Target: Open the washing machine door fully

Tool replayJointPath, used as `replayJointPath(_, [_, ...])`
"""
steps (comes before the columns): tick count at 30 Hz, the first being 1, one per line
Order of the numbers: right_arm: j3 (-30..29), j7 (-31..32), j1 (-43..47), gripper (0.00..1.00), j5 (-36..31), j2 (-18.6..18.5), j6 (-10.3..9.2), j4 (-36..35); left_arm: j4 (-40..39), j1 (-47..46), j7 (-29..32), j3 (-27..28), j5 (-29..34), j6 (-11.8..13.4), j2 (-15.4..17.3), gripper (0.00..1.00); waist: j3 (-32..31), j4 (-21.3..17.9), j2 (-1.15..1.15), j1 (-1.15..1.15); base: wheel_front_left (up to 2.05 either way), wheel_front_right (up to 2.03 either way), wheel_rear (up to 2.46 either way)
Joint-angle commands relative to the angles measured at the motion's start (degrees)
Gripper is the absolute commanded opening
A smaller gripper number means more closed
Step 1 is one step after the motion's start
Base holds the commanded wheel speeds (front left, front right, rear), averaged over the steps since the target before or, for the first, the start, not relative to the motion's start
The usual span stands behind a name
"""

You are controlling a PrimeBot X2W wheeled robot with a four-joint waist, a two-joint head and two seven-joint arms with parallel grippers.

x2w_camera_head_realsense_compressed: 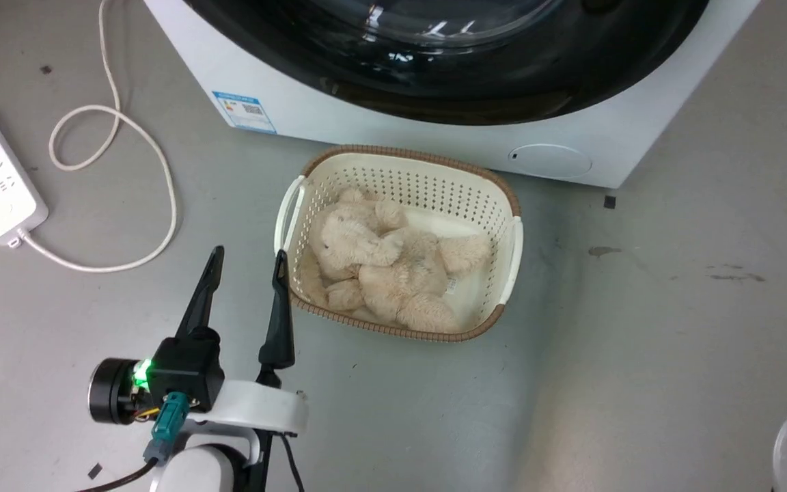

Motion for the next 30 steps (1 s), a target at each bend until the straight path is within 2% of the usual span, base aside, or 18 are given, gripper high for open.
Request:
replayJointPath(1, [-1.1, 1.3, -2.9, 0.0, 1.0, 0.1, -0.02, 1.7, -0.4, -1.2, -0.6, -0.4, -0.3, 0.5, 0.0, 1.0, 0.5, 0.4, 0.0, -0.01, 0.0, 0.0, 0.0])
replayJointPath(21, [-13.1, 14.2, -21.0, 0.0, 1.2, -2.9, -0.03, 20.1, -0.6, -3.7, -3.0, -3.4, -1.2, 2.1, 0.0, 1.0, 5.6, 3.7, 0.0, -0.01, 0.0, 0.0, 0.0])
replayJointPath(30, [-17.2, 20.3, -21.2, 0.0, 1.7, -3.3, -0.04, 25.5, 0.0, -3.8, -4.1, -4.0, -1.5, 2.6, 0.0, 1.0, 3.2, 4.0, 0.0, -0.01, 0.0, 0.0, 0.0])
